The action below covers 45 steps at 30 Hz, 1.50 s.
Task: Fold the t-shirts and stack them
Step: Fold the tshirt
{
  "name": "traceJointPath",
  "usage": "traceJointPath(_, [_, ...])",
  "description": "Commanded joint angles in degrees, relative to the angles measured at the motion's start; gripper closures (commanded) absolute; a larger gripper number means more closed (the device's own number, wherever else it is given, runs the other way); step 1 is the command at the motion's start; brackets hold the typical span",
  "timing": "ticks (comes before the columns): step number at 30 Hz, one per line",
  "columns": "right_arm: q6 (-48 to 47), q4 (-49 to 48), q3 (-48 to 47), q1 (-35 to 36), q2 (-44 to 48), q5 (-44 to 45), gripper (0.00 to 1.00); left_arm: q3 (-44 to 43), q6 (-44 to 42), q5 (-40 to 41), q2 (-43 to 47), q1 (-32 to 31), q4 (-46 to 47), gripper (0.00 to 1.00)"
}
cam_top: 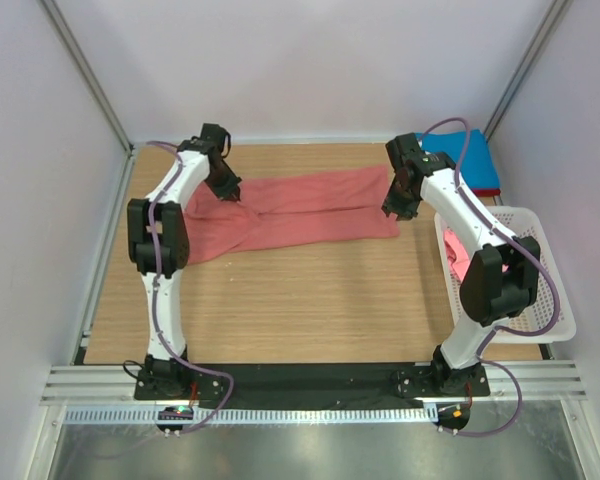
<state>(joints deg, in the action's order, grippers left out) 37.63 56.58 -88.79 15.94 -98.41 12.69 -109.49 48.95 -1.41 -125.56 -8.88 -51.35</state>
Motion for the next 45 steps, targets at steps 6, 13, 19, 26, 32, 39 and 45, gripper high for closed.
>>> traceJointPath(6, [0.96, 0.99, -1.29, -0.13, 1.56, 0.41, 0.66, -10.29, -11.76, -1.4, -6.36, -0.17, 0.37, 1.0])
traceJointPath(13, [1.31, 0.82, -0.68, 0.05, 1.47, -0.38, 0.66, -11.1, -19.41, -6.58, -6.54, 0.1, 1.69, 0.98])
traceJointPath(19, [0.87, 1.43, -0.33, 0.32, 1.91, -0.12, 0.66, -12.06, -23.19, -10.53, -8.3, 0.01, 2.4, 0.93])
traceJointPath(26, [1.22, 0.29, 1.86, 0.75, 3.05, -0.91, 0.66, -9.52, -24.87, -5.65, -2.69, -0.61, 1.96, 0.47])
traceJointPath(32, [1.66, -1.73, 2.4, 1.28, -0.37, -1.44, 0.66, 1.36, -17.67, 14.41, 10.67, 0.88, -5.59, 0.43])
traceJointPath(39, [-0.45, -4.11, -3.39, 0.76, -9.77, 0.93, 0.66, 26.32, -9.94, 12.14, 25.96, 8.35, -3.06, 0.44])
traceJointPath(45, [-2.9, -5.33, -7.36, -0.91, -16.81, 2.78, 0.66, 39.07, -6.68, 1.78, 33.35, 12.05, 3.96, 0.4])
